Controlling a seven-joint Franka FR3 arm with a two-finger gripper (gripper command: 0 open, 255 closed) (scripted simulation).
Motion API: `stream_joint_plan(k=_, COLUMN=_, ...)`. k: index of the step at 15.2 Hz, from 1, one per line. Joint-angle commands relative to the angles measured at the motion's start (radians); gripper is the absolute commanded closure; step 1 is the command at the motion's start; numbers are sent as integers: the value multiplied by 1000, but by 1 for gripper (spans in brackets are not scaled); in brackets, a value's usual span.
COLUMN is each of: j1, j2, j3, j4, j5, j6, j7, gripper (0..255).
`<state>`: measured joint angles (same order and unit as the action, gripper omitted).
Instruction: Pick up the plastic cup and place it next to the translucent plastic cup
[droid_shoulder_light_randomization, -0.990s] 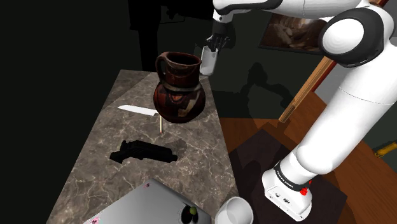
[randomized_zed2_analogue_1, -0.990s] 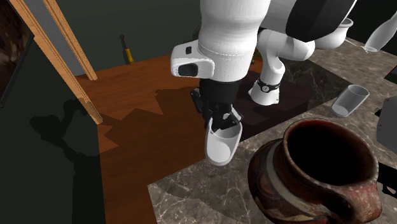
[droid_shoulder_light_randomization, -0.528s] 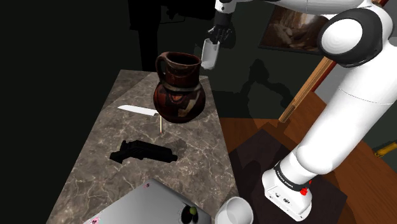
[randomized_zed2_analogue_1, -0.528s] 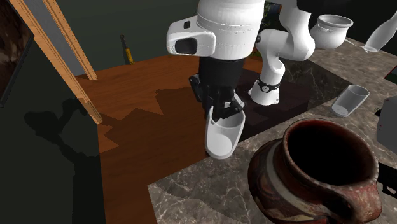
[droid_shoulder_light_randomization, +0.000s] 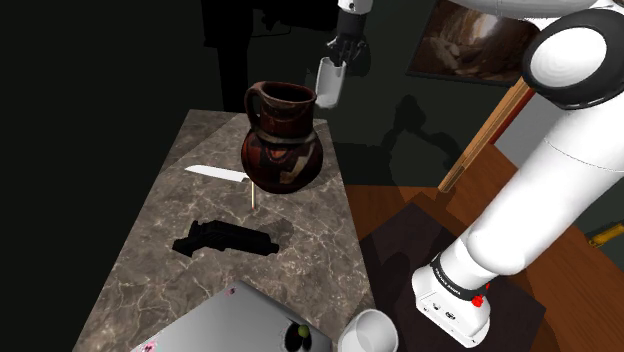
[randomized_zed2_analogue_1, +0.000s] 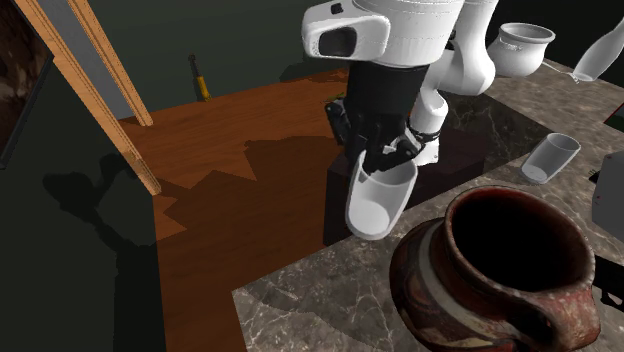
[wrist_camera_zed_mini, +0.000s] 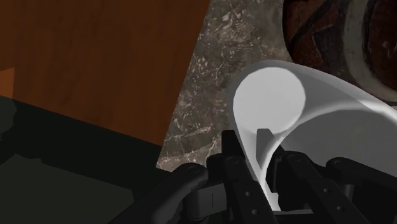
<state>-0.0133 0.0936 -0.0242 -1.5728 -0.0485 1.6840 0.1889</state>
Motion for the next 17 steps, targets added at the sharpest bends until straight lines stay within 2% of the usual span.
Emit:
stream_joint_plan(k=1, j1=20, j2=-66, j3=16, j4=-82, j5=-3, j6=14, j7=37, gripper=255)
stream_joint_plan(k=9, j1=90, j2=-271, j3=94, j4=-314, j5=7, j6=34, j7=184, gripper=255)
stream_joint_plan(k=17, j1=162, j2=-427, j3=192, j4=-462, j5=49, j6=22, j7=340, gripper=255)
